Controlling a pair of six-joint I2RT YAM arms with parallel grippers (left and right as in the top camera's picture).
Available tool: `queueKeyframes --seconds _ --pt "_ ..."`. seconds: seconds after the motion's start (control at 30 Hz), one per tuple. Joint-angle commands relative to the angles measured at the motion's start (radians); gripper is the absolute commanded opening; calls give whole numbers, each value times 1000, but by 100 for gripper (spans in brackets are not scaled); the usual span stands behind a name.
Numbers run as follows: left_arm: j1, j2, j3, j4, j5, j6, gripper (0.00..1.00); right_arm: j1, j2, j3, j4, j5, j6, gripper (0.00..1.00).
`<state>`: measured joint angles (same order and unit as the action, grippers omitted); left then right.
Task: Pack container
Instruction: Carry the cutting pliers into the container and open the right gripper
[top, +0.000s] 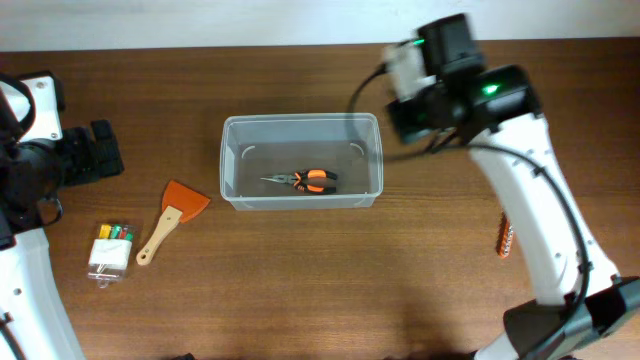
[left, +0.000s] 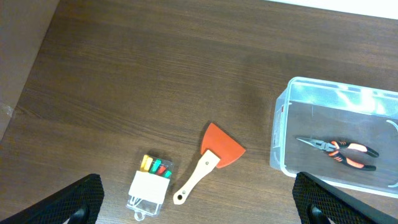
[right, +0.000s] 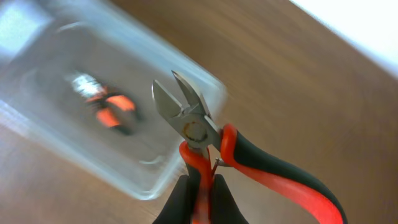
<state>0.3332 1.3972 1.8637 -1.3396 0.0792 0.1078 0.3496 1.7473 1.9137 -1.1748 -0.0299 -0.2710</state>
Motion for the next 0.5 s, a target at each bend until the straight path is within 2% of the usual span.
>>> queueKeyframes --seconds 0.0,0.17,0.47 --pt "2 2 9 2 11 2 99 118 22 7 6 -61 -353 4" --pt "2 2 9 2 11 2 99 186 126 7 57 -72 -471 4" --pt "2 2 9 2 11 2 99 190 405 7 62 -188 -499 4"
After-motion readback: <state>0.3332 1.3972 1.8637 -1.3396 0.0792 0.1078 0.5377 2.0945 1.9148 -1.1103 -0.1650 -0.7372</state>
